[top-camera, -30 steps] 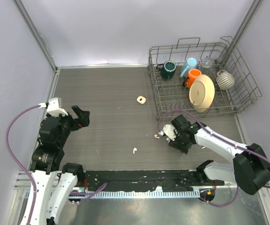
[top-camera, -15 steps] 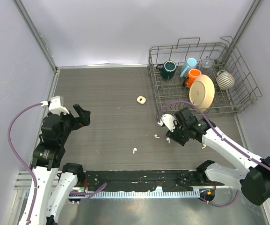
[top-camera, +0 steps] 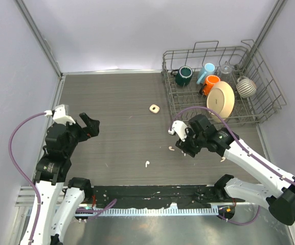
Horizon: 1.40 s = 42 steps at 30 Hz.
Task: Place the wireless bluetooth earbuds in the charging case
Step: Pick up the charging case at the center of the board.
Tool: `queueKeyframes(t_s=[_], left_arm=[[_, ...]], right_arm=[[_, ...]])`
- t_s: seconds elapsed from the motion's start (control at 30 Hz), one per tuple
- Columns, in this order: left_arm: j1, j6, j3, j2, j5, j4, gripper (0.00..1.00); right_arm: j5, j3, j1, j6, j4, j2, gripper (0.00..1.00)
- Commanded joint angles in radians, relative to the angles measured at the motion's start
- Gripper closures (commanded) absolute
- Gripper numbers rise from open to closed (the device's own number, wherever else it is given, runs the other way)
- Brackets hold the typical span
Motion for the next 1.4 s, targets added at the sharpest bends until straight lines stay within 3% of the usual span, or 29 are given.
queueKeyframes(t_s=[0.0,0.13,0.3,0.4,0.5,0.63,0.83,1.17,1.37], left_arm=[[0.004,-0.063,0.027,0.006,0.039,0.05,0.0],[0.004,-0.088,0.024,0.039,0.116,0.05,0.0],[0.004,-0.103,0.036,0.069,0.171,0.066,0.0],[0.006,-0.117,0.037,0.074,0.194,0.093,0.0],[0.004,-0.128,0.03,0.083,0.231,0.136,0.0],[0.006,-0.125,0.036,0.12,0.384,0.181,0.0],[0.004,-0.106,0.027,0.122,0.55,0.153,0.0],[0.004,-0.26,-0.173,0.0,0.709,0.29,0.0],[0.006,-0.316,-0.205,-0.003,0.772,0.385,0.0]], right_arm=[[-0.036,0.067,0.034,0.042,0.032,-0.013,0.99],[-0.094,0.079,0.07,0.064,0.073,-0.06,0.99],[-0.088,0.137,0.162,0.105,0.099,-0.085,0.99],[-0.049,0.179,0.219,0.182,0.199,-0.059,0.99],[0.025,0.22,0.295,0.286,0.349,0.019,0.99],[0.108,0.307,0.395,0.351,0.48,0.198,0.99],[0.301,0.482,0.501,0.306,0.335,0.414,0.99],[0.205,0.303,0.504,0.317,0.546,0.294,0.99],[0.039,0.285,0.504,0.288,0.543,0.283,0.99]])
